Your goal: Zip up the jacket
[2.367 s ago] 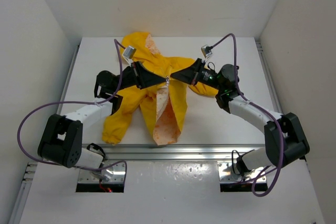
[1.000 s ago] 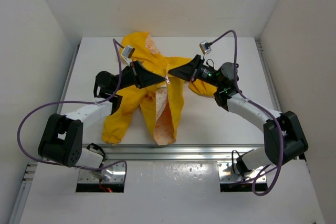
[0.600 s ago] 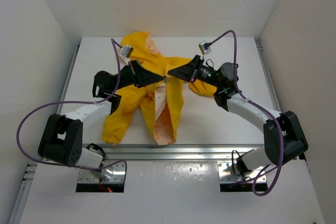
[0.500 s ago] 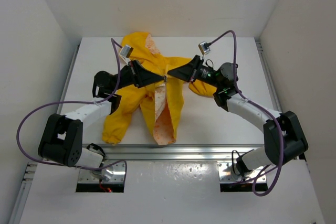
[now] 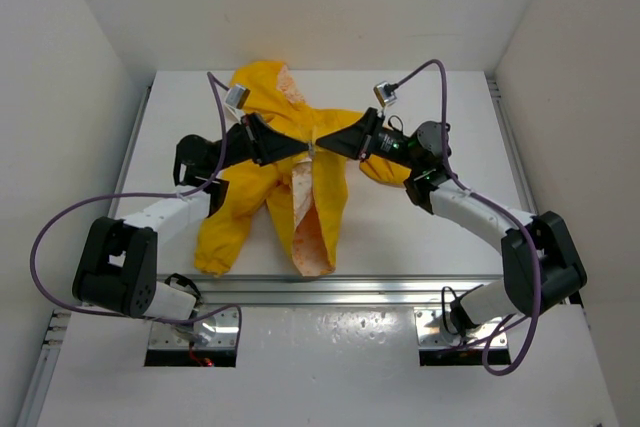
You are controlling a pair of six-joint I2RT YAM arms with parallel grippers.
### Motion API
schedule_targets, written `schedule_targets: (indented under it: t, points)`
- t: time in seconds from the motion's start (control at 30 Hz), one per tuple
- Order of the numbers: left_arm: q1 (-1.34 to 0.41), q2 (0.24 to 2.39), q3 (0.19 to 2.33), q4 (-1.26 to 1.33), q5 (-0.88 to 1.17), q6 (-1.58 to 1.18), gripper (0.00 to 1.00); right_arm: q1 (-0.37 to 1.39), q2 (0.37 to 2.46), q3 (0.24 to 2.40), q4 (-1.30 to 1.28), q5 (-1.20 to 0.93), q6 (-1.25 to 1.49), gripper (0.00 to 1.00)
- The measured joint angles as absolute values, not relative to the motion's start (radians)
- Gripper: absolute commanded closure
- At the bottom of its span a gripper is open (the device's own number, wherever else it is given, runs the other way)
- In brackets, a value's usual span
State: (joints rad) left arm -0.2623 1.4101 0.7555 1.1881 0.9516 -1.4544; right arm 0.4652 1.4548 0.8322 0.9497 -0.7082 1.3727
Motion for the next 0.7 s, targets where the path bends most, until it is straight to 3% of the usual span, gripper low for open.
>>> schedule_targets:
  t: [0.7]
  points:
    - [-0.234, 1.426, 0.809, 1.18, 1.044, -1.452, 1.0, 0.489, 1.425, 0.809, 0.934, -0.735, 1.232, 1.0]
